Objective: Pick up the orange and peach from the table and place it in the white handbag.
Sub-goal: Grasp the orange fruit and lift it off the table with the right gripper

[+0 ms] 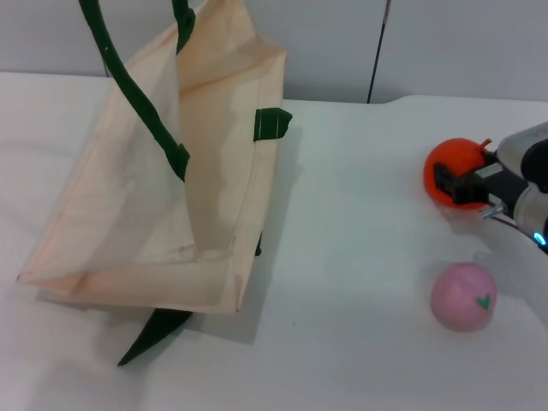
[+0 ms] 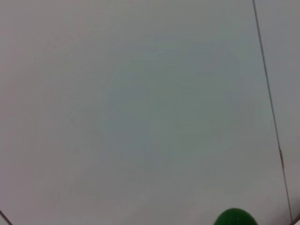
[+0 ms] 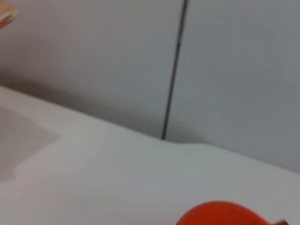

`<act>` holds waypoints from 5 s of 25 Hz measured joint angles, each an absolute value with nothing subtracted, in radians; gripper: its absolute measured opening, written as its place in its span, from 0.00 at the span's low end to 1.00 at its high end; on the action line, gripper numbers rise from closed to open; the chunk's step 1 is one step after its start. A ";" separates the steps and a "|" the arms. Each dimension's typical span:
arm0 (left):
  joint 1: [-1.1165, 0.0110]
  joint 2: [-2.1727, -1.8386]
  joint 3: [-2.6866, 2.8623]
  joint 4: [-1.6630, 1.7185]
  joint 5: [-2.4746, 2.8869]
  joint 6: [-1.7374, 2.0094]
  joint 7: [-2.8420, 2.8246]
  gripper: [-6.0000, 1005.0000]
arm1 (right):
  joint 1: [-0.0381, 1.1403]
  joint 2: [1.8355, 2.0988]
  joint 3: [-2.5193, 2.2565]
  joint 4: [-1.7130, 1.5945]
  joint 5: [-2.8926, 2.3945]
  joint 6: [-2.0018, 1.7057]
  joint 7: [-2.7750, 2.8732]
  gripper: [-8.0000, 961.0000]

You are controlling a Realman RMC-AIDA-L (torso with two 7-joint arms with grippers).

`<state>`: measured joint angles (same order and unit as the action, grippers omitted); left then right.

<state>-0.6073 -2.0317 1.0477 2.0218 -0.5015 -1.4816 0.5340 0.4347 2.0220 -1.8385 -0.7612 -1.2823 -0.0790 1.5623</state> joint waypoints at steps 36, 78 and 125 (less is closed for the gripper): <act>-0.589 -2.032 1.048 2.021 -0.472 -1.482 0.546 0.13 | 0.440 2.018 -1.854 -0.910 -1.418 -0.099 1.584 0.06; -0.581 -2.030 1.045 2.022 -0.448 -1.489 0.555 0.13 | 0.362 2.016 -1.751 -0.895 -1.419 -0.191 1.652 0.92; -0.577 -2.031 1.052 2.017 -0.446 -1.481 0.558 0.13 | 0.462 2.015 -1.739 -0.756 -1.462 -0.207 1.694 0.56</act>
<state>-0.5771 -2.0310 1.0522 2.0171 -0.4463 -1.4810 0.5584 0.4620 2.0149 -1.7389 -0.7558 -1.4616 -0.2071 1.6935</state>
